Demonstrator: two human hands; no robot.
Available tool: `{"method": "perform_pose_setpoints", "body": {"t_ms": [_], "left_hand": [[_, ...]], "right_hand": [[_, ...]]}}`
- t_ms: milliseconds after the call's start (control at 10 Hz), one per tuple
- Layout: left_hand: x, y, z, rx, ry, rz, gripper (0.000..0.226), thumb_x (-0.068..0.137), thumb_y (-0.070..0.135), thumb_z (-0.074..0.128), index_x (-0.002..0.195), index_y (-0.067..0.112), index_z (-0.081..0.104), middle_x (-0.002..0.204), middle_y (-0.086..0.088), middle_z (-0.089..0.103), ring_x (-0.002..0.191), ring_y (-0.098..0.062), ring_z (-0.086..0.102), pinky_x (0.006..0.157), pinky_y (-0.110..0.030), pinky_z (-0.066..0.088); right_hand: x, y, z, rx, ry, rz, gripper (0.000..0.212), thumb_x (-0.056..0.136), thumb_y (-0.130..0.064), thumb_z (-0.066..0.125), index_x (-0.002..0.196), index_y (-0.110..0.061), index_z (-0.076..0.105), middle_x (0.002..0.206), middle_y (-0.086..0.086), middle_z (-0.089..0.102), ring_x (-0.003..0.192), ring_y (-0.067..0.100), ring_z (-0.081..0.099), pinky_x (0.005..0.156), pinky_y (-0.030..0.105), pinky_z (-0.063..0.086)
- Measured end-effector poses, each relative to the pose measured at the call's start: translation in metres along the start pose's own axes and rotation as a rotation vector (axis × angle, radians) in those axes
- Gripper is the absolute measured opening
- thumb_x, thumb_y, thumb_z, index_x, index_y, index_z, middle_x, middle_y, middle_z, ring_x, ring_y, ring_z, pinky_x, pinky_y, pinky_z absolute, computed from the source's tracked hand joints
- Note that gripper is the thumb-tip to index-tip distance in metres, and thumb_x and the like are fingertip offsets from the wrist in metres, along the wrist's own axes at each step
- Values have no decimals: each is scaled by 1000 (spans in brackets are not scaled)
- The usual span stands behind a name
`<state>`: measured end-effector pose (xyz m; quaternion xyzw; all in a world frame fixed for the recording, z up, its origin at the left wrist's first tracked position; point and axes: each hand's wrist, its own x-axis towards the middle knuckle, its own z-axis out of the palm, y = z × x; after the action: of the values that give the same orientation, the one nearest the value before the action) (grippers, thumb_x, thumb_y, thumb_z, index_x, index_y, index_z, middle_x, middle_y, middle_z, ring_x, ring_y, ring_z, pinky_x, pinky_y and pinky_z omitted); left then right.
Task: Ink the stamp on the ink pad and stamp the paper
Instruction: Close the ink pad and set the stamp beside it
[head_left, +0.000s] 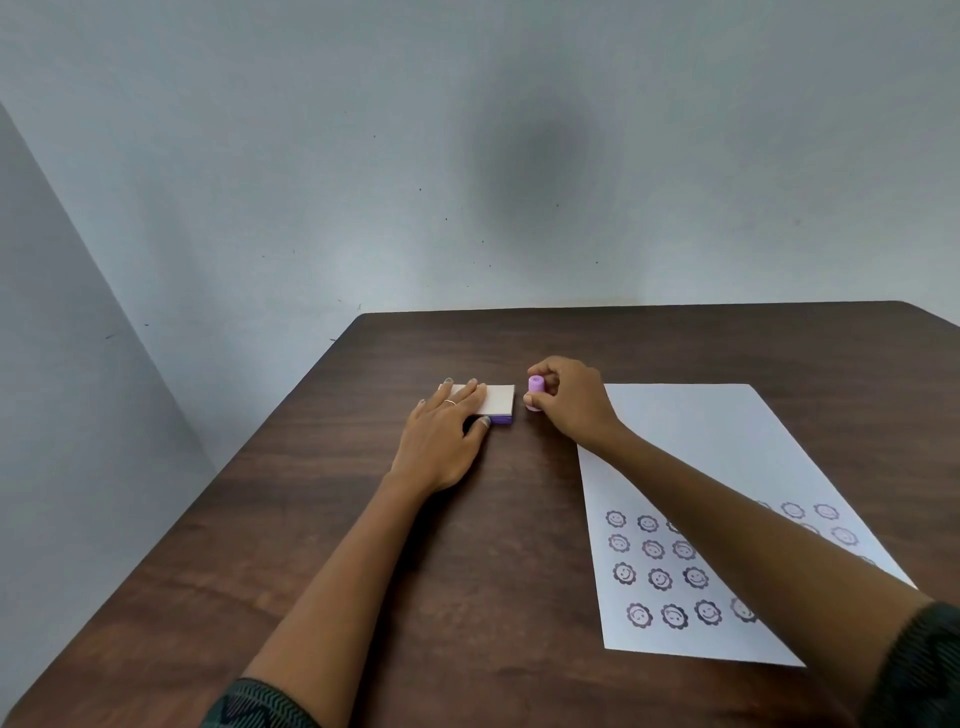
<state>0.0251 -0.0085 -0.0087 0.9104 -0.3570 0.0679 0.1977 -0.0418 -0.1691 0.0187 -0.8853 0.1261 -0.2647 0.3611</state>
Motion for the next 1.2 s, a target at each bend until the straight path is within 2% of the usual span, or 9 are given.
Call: {"method": "perform_pose_setpoints", "body": {"t_ms": [200,300,400,500,600,700,800,1200], "left_hand": [[-2,1,-1,22,11,0,55,96,42,39,146,25,28,155,8,26,145,-18,16,114,-36,21],[-3,2,-2,33,-3,2,54,96,42,38,147,26,27,155,8,25,145,-18,15,114,-36,20],[-4,3,-2,32,-9,3,51,98,39,35,147,26,27,156,7,24,145,-20,14,115,-35,19],[-3,5,-1,32,-10,3,49,99,35,33,147,26,27,156,5,24,145,-21,14,115,-36,19],[-3,7,-1,25,-10,-12,48,100,32,32,146,25,28,156,5,24,146,-21,14,116,-38,20],[-4,10,-1,16,-2,-23,47,100,32,32,146,24,30,156,5,26,145,-22,14,115,-39,22],[-4,11,-2,17,-11,-30,47,100,32,32,146,24,29,156,5,25,146,-22,14,115,-39,22],[-4,11,-2,20,-11,-43,48,99,34,34,146,25,29,156,6,25,146,-20,14,114,-38,21]], "right_hand": [[-1,-1,0,-3,-8,9,27,81,-10,66,107,-3,61,109,18,66,89,18,59,76,24,46],[-2,-2,-6,25,-16,32,46,79,-18,69,120,-6,53,123,14,61,110,24,57,88,29,44],[0,0,-23,8,50,37,41,85,-25,61,121,-7,54,127,12,59,116,25,54,93,28,39],[-2,17,-43,-199,-19,39,38,91,-26,52,125,-8,52,134,13,53,123,27,49,101,35,38],[-12,38,-52,-463,-202,85,50,93,-40,42,136,-14,38,150,11,32,136,32,30,111,45,27],[-22,52,-47,-632,-291,98,61,92,-53,26,142,-18,23,155,9,17,141,33,16,115,47,16],[-23,55,-40,-685,-298,90,65,91,-58,20,143,-20,17,156,8,14,142,33,11,116,48,10],[-19,49,-33,-697,-298,84,66,90,-59,19,143,-21,16,156,8,13,143,32,9,116,49,9]]}}
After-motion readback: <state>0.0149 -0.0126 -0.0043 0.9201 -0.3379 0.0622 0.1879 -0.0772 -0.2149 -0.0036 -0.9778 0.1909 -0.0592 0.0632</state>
